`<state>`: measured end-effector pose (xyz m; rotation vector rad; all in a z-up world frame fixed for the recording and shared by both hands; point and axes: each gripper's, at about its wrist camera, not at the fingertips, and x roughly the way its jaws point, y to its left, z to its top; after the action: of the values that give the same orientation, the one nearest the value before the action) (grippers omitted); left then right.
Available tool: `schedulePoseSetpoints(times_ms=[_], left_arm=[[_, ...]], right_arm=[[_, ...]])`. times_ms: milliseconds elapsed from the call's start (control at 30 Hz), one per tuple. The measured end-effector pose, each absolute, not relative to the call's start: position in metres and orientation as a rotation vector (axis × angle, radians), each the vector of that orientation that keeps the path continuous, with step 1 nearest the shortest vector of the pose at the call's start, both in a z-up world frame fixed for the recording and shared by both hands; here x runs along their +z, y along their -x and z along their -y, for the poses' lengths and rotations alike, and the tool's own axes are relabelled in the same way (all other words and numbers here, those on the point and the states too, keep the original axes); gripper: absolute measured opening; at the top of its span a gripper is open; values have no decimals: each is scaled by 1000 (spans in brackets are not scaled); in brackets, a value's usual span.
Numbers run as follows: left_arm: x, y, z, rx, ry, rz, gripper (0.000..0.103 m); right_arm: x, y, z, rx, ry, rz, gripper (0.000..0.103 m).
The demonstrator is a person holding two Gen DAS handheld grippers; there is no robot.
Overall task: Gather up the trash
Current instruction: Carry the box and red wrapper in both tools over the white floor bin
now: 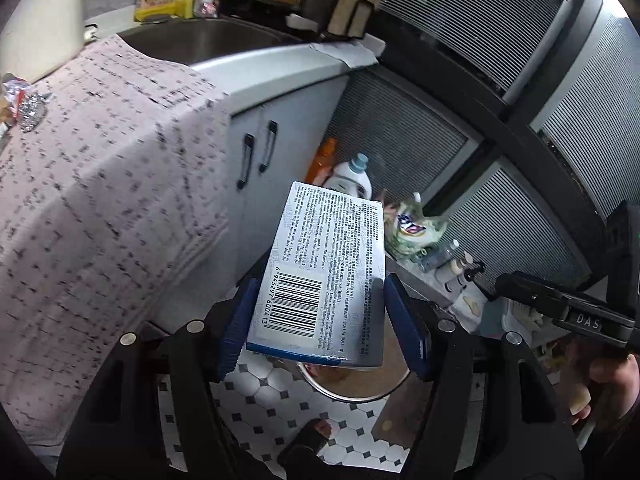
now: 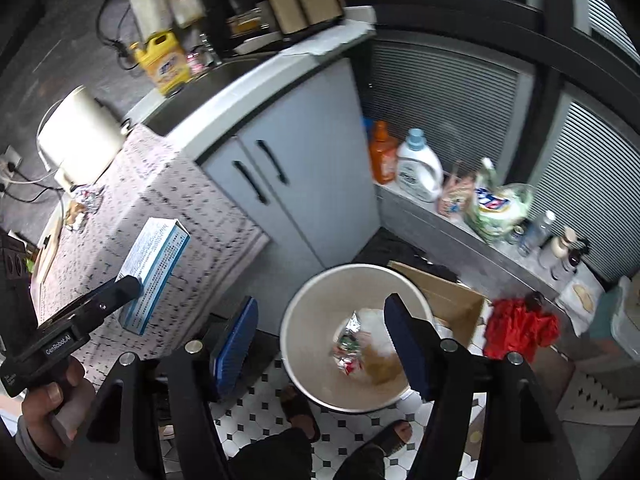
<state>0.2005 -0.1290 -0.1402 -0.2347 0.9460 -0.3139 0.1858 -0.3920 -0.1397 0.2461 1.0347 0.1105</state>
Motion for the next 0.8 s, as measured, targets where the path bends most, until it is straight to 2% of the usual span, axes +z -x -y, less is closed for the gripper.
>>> schedulePoseSetpoints(times_ms=[467, 500, 533, 600, 800], left_arm=[[-169, -199, 210, -430, 242, -1009, 65], [-170, -199, 213, -444, 251, -1009, 69], [-170, -200, 215, -448, 252, -1010, 79], [-168, -200, 217, -428, 247, -996, 88], [-158, -201, 197, -371, 255, -974, 90]], right_arm=[[-144, -143, 470, -4, -276, -1024, 65], [-144, -142, 473, -10, -276, -1024, 65], [-145, -140, 476, -14, -277, -1023, 65], [-144, -136, 480, -22, -279, -1022, 65], [-144, -139, 475, -7, -284, -1020, 65]])
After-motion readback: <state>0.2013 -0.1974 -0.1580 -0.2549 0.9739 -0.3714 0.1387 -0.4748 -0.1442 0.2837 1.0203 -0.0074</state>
